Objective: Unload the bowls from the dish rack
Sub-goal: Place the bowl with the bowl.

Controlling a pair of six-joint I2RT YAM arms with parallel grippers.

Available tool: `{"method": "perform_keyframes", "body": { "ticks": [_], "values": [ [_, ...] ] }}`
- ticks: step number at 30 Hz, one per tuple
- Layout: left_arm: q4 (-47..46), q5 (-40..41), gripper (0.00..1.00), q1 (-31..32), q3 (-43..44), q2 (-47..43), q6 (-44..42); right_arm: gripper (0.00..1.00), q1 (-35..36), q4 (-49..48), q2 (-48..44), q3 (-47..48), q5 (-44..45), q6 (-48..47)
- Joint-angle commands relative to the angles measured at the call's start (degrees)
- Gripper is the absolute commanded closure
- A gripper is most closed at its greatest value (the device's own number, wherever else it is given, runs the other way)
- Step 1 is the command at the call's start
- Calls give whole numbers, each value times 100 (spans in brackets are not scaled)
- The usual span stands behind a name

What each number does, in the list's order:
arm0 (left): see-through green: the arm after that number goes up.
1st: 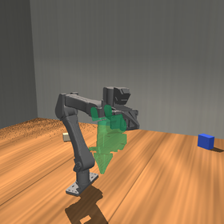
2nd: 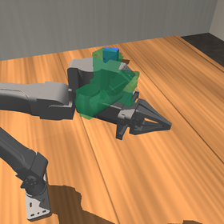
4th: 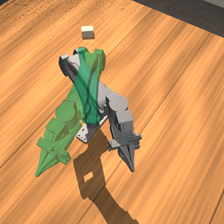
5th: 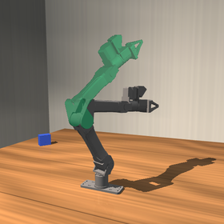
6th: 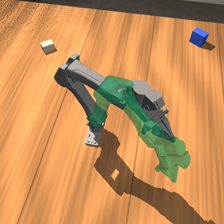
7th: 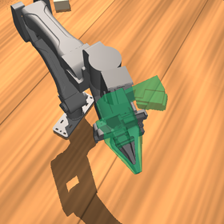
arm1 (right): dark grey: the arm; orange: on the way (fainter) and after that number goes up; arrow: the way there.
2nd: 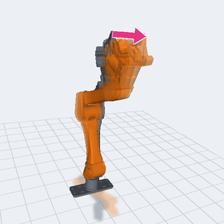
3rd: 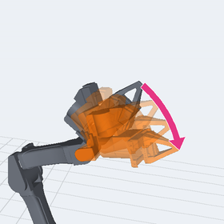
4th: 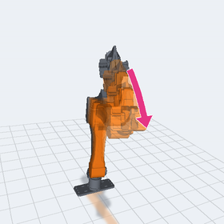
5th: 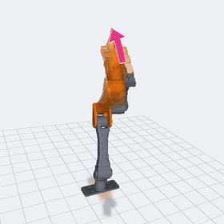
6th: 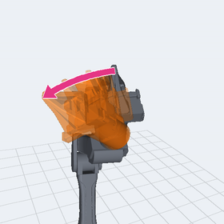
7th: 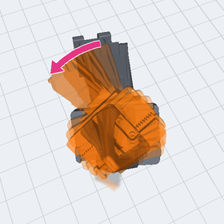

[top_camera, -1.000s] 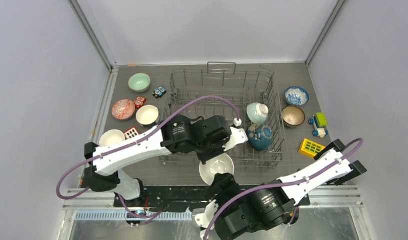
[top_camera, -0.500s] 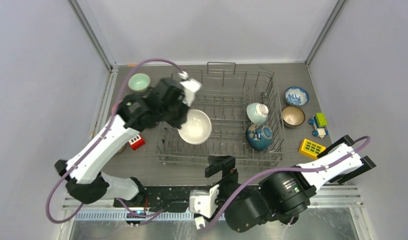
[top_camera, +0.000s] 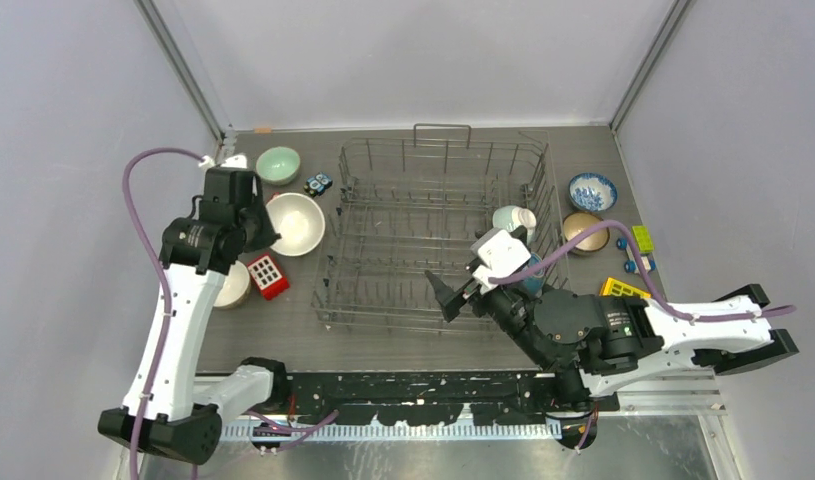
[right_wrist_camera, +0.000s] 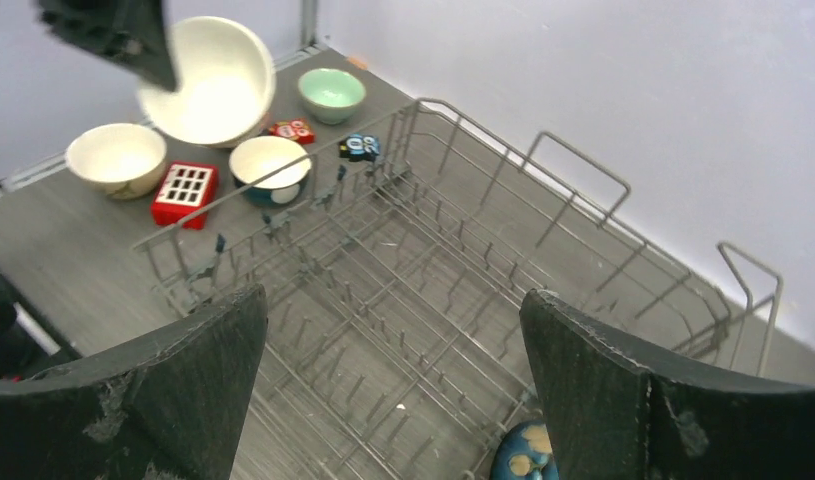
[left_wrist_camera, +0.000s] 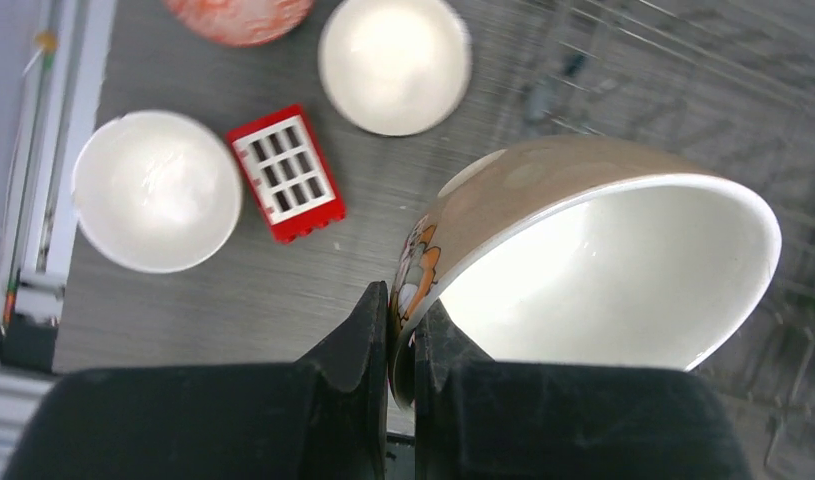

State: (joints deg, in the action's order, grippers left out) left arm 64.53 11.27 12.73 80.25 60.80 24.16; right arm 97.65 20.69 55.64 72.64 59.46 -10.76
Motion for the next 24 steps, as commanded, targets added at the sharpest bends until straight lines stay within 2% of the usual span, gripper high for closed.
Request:
{"method": "perform_keyframes", "body": {
  "ticks": [1,5,10,18,24],
  "values": [
    [-685,639,100,-702,-346,-575,968,0,-291,-599,-293,-518,557,1050],
    [-76,1602,100,-1194,-374,-635,1855,0,-462,-230,-457,-786,688,1770],
    [364,2069,100,-1809,-465,-670,2598,0,-545,10,-592,-1149,395,2404],
    [346,1356,100,-2713,-893,-287,3239,0,-553,266,-321,-1501,-360,3271],
    [131,944,100,-3229,-1092,62,3554,0,-553,186,-420,-1731,-621,3431]
  ]
}}
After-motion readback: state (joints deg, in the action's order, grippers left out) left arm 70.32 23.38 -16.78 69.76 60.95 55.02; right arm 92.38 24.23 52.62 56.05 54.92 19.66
